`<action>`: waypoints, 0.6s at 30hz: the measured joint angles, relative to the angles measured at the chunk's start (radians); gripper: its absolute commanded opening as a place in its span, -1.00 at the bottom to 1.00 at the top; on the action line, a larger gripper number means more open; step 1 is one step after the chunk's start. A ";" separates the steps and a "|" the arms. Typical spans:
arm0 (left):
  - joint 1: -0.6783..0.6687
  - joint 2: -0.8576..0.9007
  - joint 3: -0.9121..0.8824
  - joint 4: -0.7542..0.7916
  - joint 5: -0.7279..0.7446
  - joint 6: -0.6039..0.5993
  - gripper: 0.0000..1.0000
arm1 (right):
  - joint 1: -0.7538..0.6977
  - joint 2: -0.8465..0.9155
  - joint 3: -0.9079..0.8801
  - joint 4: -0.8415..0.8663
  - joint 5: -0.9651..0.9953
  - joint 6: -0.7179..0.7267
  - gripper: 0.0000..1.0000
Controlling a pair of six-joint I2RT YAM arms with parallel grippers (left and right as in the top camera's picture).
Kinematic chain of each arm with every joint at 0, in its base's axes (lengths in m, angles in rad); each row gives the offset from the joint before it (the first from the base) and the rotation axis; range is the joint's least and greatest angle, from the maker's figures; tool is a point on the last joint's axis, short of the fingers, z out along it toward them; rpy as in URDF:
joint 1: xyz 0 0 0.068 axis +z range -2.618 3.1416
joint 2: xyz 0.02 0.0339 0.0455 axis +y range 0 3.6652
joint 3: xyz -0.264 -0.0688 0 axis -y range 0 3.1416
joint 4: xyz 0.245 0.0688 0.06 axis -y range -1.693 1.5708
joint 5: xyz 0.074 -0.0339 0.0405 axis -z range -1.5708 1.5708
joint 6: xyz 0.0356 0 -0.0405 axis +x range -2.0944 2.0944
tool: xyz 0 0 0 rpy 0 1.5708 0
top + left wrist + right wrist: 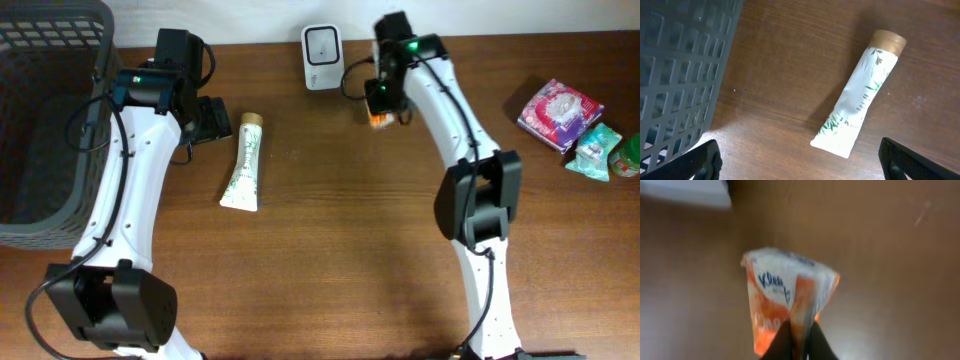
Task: Scan the item barcode
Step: 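Hold the orange pack up to the white scanner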
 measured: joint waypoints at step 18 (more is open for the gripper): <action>0.000 0.000 0.000 -0.001 0.000 0.000 0.98 | -0.045 -0.047 -0.003 0.399 0.077 0.004 -0.92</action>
